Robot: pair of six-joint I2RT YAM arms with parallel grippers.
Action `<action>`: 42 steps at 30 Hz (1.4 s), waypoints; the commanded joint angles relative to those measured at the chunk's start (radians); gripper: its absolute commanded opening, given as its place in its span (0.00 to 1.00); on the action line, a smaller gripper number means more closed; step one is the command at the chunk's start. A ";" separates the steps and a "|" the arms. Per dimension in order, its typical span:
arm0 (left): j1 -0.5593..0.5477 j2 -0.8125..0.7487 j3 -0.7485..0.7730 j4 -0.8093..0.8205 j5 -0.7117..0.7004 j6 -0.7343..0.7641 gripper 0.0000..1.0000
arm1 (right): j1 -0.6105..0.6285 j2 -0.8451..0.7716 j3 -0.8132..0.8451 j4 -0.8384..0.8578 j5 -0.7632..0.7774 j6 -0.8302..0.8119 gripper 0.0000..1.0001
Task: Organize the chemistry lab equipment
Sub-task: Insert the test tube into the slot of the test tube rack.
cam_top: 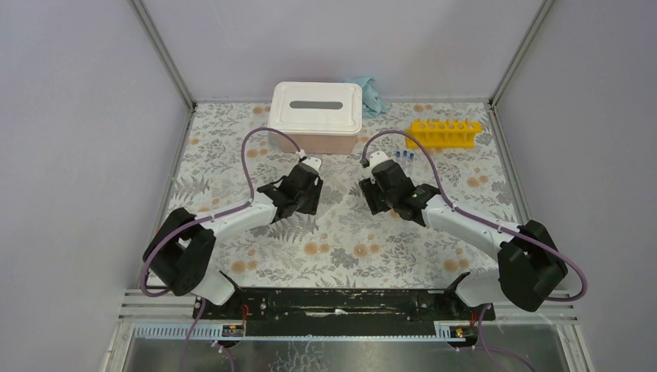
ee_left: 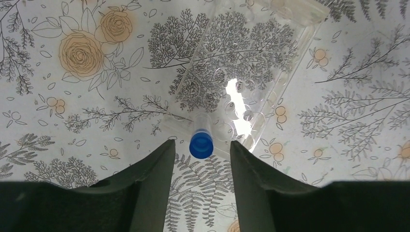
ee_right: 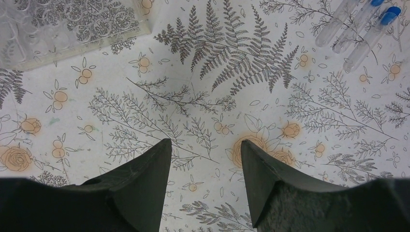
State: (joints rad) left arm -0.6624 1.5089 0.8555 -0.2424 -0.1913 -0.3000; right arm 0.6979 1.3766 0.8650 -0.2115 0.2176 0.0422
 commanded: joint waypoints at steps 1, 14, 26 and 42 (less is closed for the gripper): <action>-0.009 -0.046 -0.003 0.043 -0.037 -0.008 0.56 | -0.007 0.004 0.052 0.035 -0.009 -0.002 0.62; -0.014 -0.112 0.128 -0.029 -0.079 -0.005 0.64 | -0.023 0.012 0.104 0.035 0.027 0.041 0.62; -0.023 -0.176 0.248 -0.081 -0.082 -0.013 0.68 | -0.226 0.149 0.223 0.006 0.071 0.174 0.61; -0.023 -0.187 0.315 -0.100 -0.061 0.017 0.72 | -0.348 0.448 0.459 0.014 0.046 0.165 0.55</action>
State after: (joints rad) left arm -0.6800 1.3445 1.1343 -0.3473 -0.2474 -0.3023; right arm 0.3630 1.7962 1.2446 -0.2104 0.2684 0.1993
